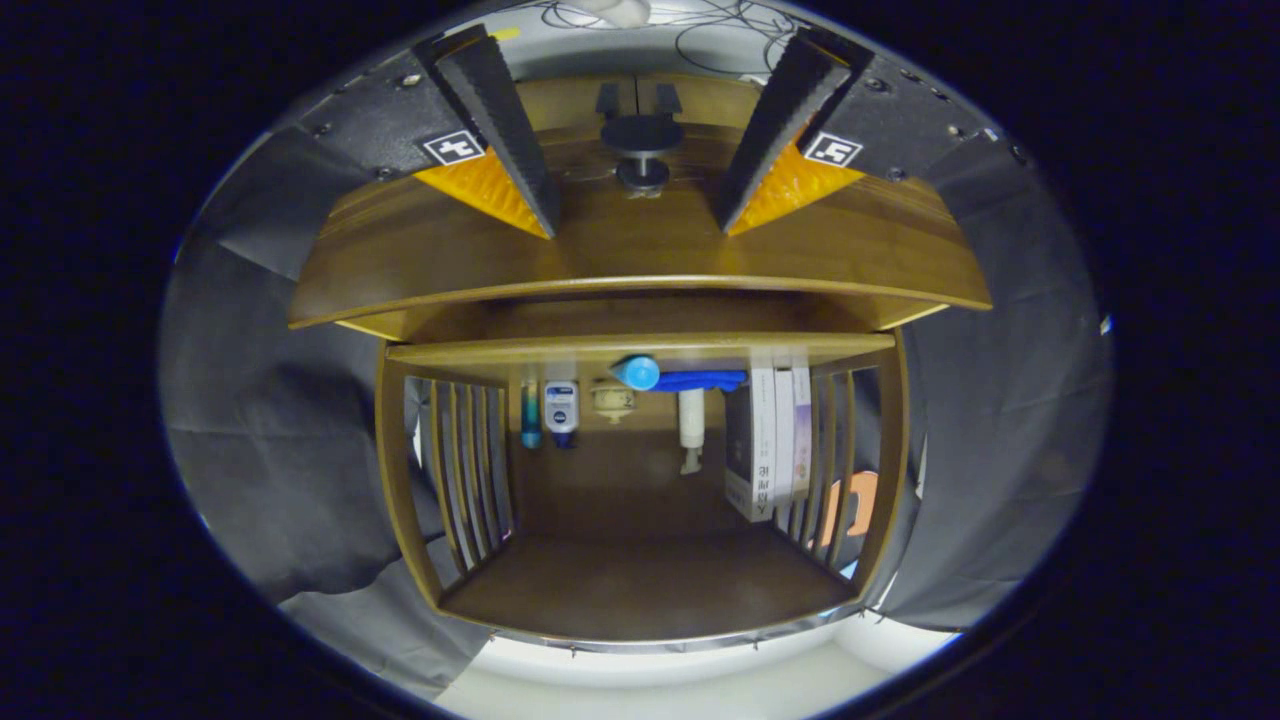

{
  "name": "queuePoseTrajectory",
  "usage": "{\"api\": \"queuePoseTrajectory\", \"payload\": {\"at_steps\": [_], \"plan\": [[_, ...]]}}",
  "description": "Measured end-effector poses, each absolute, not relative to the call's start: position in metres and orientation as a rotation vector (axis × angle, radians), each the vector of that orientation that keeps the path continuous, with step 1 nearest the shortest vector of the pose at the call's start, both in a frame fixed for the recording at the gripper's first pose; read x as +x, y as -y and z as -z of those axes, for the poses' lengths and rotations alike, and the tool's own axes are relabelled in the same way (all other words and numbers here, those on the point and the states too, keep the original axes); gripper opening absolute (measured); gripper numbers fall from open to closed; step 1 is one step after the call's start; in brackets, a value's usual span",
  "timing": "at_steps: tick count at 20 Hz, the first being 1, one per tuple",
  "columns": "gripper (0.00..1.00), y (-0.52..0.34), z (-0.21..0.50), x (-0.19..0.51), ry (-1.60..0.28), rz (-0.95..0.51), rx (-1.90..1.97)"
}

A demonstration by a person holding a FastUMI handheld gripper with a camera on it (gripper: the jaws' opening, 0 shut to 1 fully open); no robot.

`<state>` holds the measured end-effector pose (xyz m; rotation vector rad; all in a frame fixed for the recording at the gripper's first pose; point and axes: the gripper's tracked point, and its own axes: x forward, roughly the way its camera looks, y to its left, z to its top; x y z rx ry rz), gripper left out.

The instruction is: Pull open the drawer, take out the items inside it, and place them on the countertop above the cabinet.

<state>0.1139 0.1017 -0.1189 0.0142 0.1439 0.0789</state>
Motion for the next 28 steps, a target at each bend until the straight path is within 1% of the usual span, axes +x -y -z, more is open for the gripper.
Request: {"api": "queuePoseTrajectory", "payload": {"at_steps": [21, 28], "plan": [[1.00, -0.113, 0.114, 0.223, -0.156, -0.064, 0.010], [1.00, -0.116, 0.114, 0.221, -0.149, -0.061, -0.022]]}}
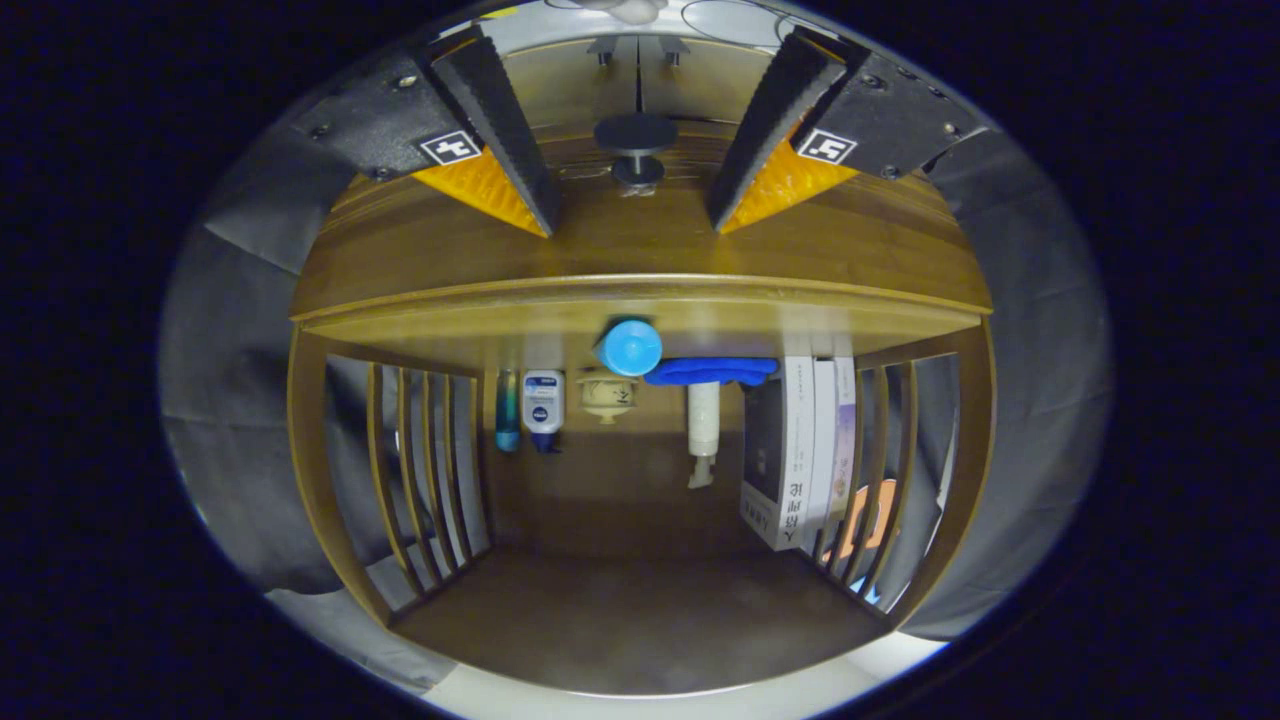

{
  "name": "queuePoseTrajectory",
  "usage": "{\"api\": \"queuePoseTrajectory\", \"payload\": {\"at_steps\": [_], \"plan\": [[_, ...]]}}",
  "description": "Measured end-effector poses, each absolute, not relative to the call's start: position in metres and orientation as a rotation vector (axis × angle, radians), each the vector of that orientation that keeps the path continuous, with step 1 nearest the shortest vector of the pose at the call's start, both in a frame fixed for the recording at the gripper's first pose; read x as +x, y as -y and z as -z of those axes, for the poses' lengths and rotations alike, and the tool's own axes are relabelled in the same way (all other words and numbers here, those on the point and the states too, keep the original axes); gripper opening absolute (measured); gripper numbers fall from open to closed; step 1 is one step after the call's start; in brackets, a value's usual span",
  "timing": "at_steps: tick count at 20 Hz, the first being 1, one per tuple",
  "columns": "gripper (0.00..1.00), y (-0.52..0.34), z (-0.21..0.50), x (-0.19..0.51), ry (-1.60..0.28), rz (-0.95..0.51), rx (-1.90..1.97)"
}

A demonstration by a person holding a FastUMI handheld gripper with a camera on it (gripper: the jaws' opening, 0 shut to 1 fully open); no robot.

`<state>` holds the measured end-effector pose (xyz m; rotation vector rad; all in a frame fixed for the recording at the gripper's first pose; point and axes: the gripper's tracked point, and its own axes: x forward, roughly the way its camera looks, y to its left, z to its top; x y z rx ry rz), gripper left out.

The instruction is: Pull open the drawer, take out the items inside it, and place them on the countertop above the cabinet.

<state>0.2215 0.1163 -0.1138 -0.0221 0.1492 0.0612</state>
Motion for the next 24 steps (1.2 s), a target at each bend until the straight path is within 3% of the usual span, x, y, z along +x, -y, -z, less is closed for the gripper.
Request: {"api": "queuePoseTrajectory", "payload": {"at_steps": [5, 14, 24], "plan": [[1.00, -0.108, 0.090, 0.191, -0.116, -0.065, -0.040], [1.00, -0.079, 0.020, 0.076, -0.037, -0.105, 0.034], [1.00, -0.061, 0.006, 0.023, 0.000, -0.089, 0.008]]}}
